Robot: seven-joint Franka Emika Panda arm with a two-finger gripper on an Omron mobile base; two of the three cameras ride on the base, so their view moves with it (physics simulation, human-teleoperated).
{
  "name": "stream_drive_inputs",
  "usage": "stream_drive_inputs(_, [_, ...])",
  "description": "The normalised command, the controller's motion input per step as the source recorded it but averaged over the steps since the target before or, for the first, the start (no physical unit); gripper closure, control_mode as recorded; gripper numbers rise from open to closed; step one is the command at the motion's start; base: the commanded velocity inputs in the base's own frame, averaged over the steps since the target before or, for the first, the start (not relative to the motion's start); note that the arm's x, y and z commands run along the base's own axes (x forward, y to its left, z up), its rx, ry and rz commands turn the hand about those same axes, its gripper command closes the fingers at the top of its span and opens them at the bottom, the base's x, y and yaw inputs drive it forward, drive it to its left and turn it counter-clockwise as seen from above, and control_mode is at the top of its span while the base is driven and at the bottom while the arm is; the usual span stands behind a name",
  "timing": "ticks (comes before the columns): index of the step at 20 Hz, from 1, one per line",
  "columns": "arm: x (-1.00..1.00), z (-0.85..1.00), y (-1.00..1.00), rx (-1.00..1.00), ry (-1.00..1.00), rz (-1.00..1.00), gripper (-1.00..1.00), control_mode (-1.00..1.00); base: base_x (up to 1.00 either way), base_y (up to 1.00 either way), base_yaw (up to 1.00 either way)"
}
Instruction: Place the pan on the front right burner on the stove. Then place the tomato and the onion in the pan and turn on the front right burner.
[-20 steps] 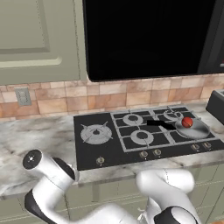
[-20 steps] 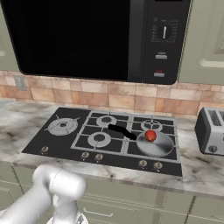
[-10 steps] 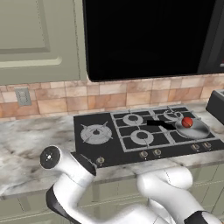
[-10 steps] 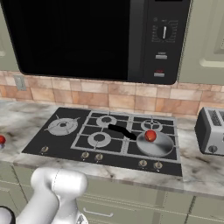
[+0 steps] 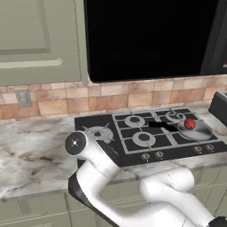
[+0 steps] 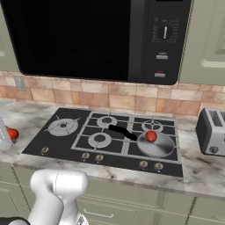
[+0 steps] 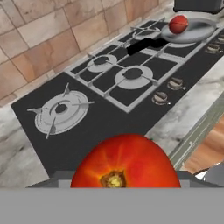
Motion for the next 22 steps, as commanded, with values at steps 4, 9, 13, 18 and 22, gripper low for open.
stream_drive_inputs(4, [0.00,0.49,-0.70,0.06,-0.07,-0.20,1.00,-1.00,0.00,0.00,0.00])
stream_drive_inputs(9, [0.00,0.39,-0.76,0.07,-0.07,-0.19,1.00,-1.00,0.00,0.00,0.00])
stream_drive_inputs(13, [0.00,0.34,-0.82,0.09,-0.06,-0.15,1.00,-1.00,0.00,0.00,0.00])
stream_drive_inputs(18, [0.00,0.40,-0.80,0.11,-0.02,-0.15,1.00,-1.00,0.00,0.00,0.00])
stream_drive_inputs(22, [0.00,0.39,-0.83,0.13,0.00,-0.14,1.00,-1.00,0.00,0.00,0.00])
